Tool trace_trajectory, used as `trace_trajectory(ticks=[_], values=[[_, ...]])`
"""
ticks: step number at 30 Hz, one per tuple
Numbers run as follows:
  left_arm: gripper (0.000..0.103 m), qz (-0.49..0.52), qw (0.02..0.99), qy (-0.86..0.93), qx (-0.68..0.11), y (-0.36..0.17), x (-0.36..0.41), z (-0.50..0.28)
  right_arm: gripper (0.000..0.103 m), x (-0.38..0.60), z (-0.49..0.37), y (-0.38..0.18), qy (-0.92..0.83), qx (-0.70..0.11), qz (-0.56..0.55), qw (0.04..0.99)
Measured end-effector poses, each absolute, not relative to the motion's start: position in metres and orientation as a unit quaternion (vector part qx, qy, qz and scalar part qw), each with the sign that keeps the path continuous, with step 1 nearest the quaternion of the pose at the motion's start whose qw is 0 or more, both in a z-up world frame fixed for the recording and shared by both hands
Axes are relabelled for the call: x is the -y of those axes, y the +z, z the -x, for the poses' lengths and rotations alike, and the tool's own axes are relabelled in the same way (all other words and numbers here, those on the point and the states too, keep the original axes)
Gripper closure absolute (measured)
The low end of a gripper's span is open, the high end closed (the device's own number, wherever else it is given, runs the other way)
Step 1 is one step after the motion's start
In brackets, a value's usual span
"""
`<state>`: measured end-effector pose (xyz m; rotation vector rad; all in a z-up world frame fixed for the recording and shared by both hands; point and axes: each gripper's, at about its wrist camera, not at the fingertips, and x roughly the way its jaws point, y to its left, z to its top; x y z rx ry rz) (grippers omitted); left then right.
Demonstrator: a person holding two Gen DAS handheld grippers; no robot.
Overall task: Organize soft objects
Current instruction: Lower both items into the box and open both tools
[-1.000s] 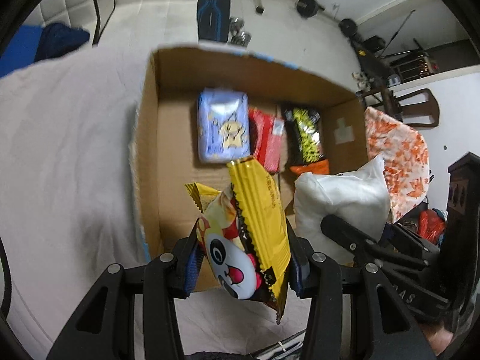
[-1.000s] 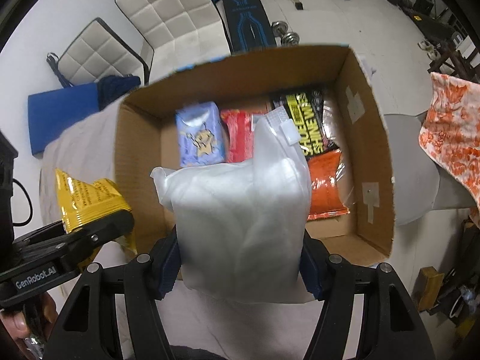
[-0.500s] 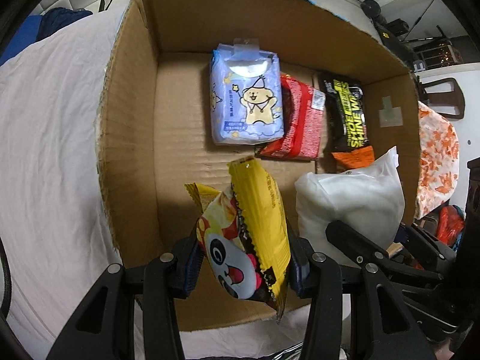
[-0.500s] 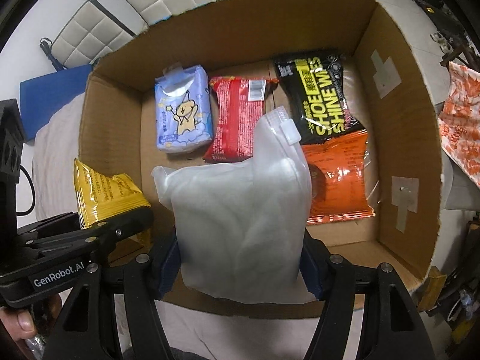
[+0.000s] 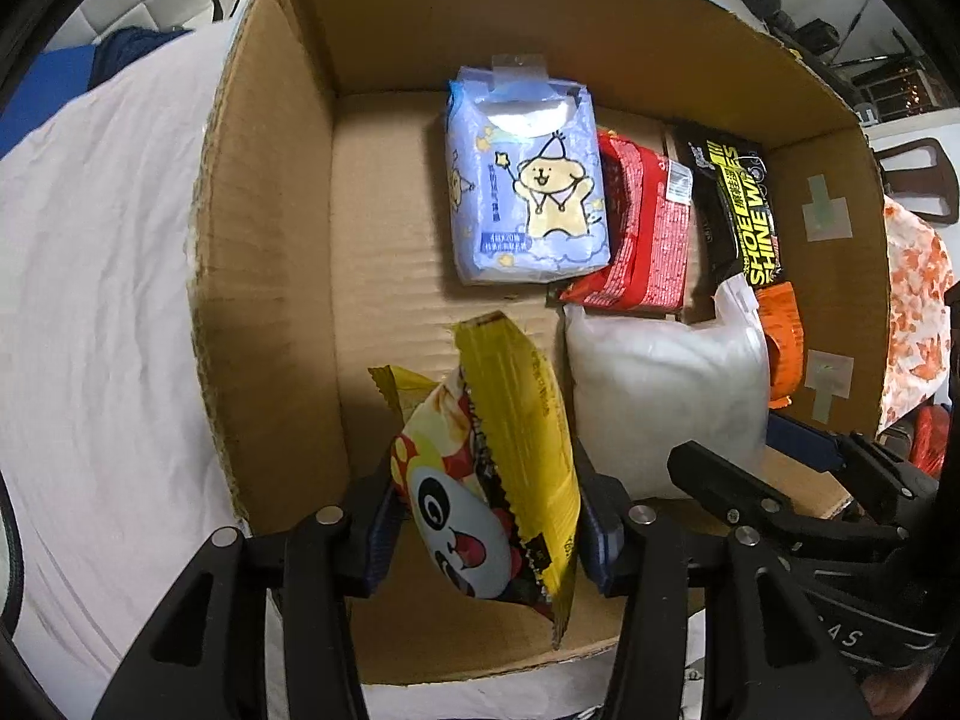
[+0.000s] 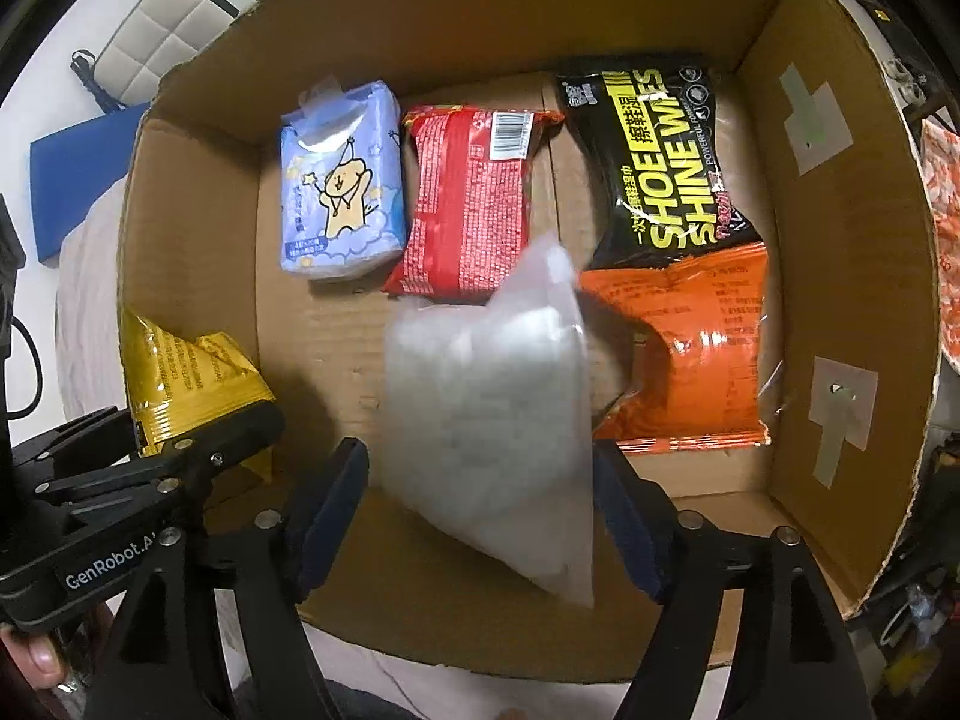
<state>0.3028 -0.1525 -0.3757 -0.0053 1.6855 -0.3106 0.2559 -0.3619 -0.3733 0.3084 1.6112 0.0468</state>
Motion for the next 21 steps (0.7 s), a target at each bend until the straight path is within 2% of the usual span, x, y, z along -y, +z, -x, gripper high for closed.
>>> trace_trajectory(ticks=[4, 10, 12, 14, 16, 18, 21], values=[[0.056, -0.008, 0.655, -0.133, -0.744, -0.380, 0.159, -0.300, 0.025, 0.360, -0.257, -0.375, 0.020, -0.719, -0.135, 0.681], [0.048, -0.001, 0.664, -0.133, -0.735, -0.368, 0.158, -0.291, 0.024, 0.357, -0.251, -0.366, 0.016, -0.714, -0.129, 0.688], [0.045, -0.003, 0.670, -0.132, -0.730, -0.359, 0.156, -0.287, 0.014, 0.356, -0.248, -0.361, 0.015, -0.710, -0.126, 0.692], [0.031, -0.012, 0.679, -0.128, -0.722, -0.353, 0.155, -0.283, 0.014, 0.358, -0.244, -0.356, 0.011, -0.706, -0.119, 0.698], [0.024, -0.020, 0.690, -0.127, -0.713, -0.345, 0.155, -0.281, 0.012, 0.359, -0.240, -0.350, 0.005, -0.701, -0.114, 0.704], [0.019, -0.024, 0.697, -0.125, -0.706, -0.337, 0.154, -0.277, 0.003, 0.361, -0.236, -0.344, 0.000, -0.695, -0.110, 0.711], [0.009, -0.034, 0.713, -0.120, -0.689, -0.324, 0.155, -0.274, 0.000, 0.367, -0.230, -0.332, -0.014, -0.682, -0.099, 0.725]])
